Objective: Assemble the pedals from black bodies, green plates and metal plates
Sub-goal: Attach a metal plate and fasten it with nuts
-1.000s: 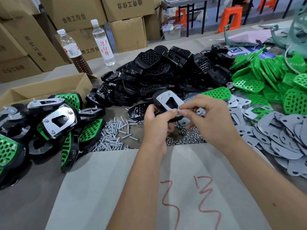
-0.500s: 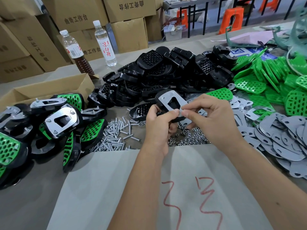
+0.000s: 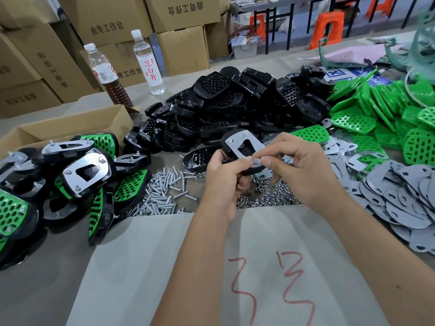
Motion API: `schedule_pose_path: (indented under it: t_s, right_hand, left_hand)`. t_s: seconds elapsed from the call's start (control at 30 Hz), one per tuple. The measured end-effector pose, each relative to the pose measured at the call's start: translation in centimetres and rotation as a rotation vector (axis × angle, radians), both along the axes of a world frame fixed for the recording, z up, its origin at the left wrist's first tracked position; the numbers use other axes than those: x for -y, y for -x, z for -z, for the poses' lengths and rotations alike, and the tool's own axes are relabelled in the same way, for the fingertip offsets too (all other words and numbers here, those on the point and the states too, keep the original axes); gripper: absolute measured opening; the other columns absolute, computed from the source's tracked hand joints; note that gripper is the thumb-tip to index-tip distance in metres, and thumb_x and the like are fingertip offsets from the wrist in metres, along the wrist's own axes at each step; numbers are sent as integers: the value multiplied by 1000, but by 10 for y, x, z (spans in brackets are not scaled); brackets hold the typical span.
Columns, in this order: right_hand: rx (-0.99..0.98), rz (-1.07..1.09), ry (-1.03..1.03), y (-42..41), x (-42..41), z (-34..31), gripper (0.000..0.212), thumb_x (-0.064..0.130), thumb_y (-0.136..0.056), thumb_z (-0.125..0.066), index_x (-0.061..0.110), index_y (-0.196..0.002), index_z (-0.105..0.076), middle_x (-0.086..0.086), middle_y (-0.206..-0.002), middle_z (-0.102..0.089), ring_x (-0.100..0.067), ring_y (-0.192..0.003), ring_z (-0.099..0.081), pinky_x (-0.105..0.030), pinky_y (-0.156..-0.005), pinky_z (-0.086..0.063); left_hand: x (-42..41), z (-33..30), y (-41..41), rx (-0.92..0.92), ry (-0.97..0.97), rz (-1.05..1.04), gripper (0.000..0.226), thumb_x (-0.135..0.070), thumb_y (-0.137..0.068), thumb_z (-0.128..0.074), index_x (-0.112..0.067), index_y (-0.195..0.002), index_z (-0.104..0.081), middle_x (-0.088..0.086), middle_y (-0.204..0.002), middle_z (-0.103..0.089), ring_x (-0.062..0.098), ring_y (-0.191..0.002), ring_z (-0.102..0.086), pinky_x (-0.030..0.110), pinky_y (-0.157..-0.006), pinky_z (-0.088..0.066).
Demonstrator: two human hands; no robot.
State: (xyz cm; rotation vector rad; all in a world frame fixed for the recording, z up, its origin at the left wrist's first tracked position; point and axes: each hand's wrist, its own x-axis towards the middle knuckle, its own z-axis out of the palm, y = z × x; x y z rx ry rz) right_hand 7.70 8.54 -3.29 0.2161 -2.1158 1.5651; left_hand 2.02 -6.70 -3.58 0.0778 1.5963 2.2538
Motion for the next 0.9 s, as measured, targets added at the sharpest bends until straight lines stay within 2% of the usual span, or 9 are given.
schedule_pose_path:
  t_s: [0.17,0.3,0.47,0.57,0.73,0.9]
  right_hand:
    - [-8,46,-43,1,1,2,20,2,-91,-76,22,-95,-82,3,-88,-64,-13,-70,-57,-30,-57,-57]
    - [-33,66,25,1,-1,5,21,1,-90,-76,21,-97,-82,3,-86,-63,-12,-64,-58,-25,-48,-54]
    - [-19,50,13,3,-1,9,19,6,-91,-79,24,-98,-83,-5,-90,-64,-28,-63,-63,-46,-45,-58]
    - [-2,56,42,3,-1,10,18,8,-89,-81,24,-96,-83,-4,-87,-65,-31,-63,-64,-50,-45,-58]
    - [11,77,69,1,1,9,13,6,-87,-83,17,-93,-83,-4,-82,-65,-28,-66,-64,-50,-45,-58]
    - [25,81,75,0,4,6,15,4,-88,-81,18,-92,-83,-1,-79,-63,-20,-69,-61,-46,-47,-60]
  left_hand:
    - [-2,0,-1,-29,15,-13,35,-10,-72,-74,-12,-104,-59,-3,-74,-66,11,-56,-46,21,-47,-32]
    - [-2,2,-1,-20,7,-23,25,-3,-85,-73,-13,-104,-60,-3,-75,-66,10,-54,-45,20,-47,-34]
    - [-2,0,-1,-32,5,-5,34,-14,-72,-74,-14,-100,-56,-2,-75,-62,11,-50,-37,23,-50,-31]
    - [-2,0,-1,-36,9,-8,32,-15,-71,-73,-15,-97,-54,-2,-72,-62,10,-48,-34,22,-48,-32]
    - [-3,1,-2,-33,28,-33,32,-18,-71,-74,-17,-94,-53,-1,-77,-66,9,-47,-36,22,-47,-33]
    - [-4,1,-3,-40,24,-36,31,-17,-71,-74,-16,-95,-54,-2,-77,-68,9,-49,-39,23,-48,-33]
